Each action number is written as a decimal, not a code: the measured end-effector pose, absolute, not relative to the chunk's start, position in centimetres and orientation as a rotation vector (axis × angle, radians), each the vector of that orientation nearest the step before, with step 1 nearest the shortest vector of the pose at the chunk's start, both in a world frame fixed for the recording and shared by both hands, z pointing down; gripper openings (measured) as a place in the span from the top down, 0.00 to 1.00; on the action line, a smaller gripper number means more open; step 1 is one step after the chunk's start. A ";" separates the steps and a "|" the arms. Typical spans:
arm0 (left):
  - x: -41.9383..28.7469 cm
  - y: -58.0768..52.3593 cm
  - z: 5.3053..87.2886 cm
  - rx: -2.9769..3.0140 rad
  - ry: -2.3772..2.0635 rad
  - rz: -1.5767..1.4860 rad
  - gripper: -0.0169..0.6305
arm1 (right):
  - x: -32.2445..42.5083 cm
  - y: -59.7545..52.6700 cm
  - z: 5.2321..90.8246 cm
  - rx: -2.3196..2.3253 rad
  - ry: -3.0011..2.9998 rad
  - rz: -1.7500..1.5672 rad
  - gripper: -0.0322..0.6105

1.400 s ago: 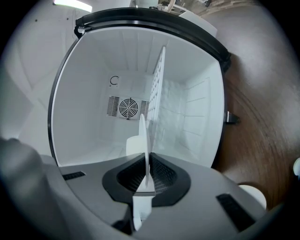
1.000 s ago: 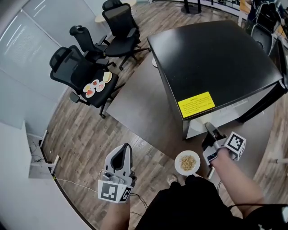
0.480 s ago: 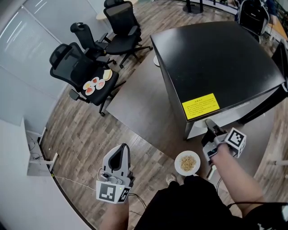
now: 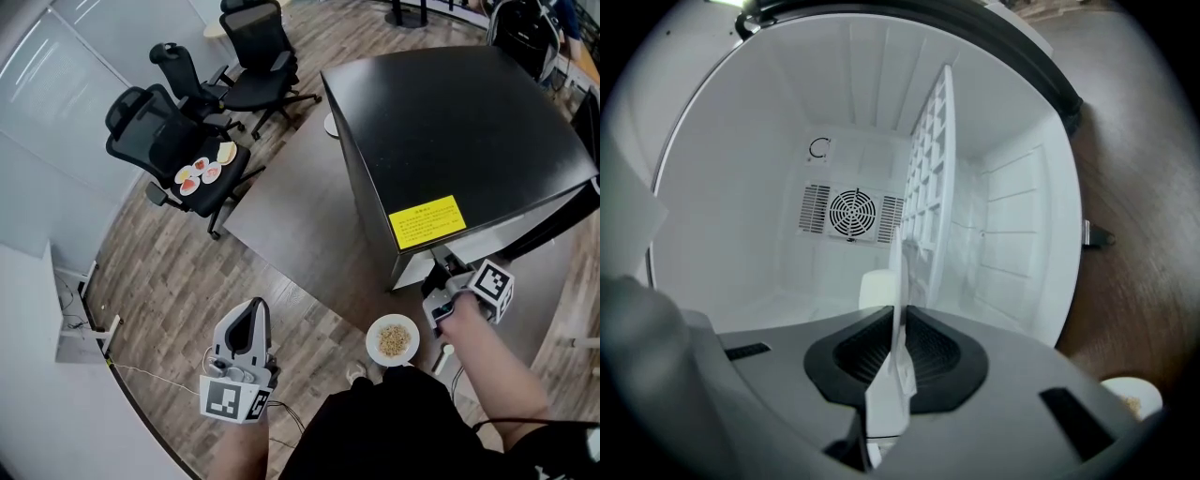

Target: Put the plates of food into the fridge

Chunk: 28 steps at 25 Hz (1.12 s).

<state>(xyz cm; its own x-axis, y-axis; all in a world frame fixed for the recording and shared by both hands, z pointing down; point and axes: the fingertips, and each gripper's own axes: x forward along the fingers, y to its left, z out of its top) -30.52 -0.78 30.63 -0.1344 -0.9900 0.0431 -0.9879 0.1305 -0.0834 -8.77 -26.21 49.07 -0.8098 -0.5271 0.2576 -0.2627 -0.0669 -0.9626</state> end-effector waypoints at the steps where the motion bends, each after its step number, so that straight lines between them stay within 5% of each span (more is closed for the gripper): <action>1: -30.5 -0.8 30.7 -2.050 2.347 -0.143 0.97 | -8.8 -26.3 49.1 -0.878 2.036 -1.965 0.92; 5: -30.3 -0.7 30.8 -2.047 2.351 -0.142 0.97 | -9.0 -26.4 48.7 -0.947 2.237 -1.867 0.89; 16: -29.3 0.1 30.2 -2.031 2.353 -0.153 0.97 | -9.6 -24.5 48.3 -1.107 2.604 -1.713 0.54; 28: -27.8 1.6 29.2 -1.990 2.368 -0.182 0.97 | -7.9 -24.9 49.6 -1.028 2.497 -1.623 0.54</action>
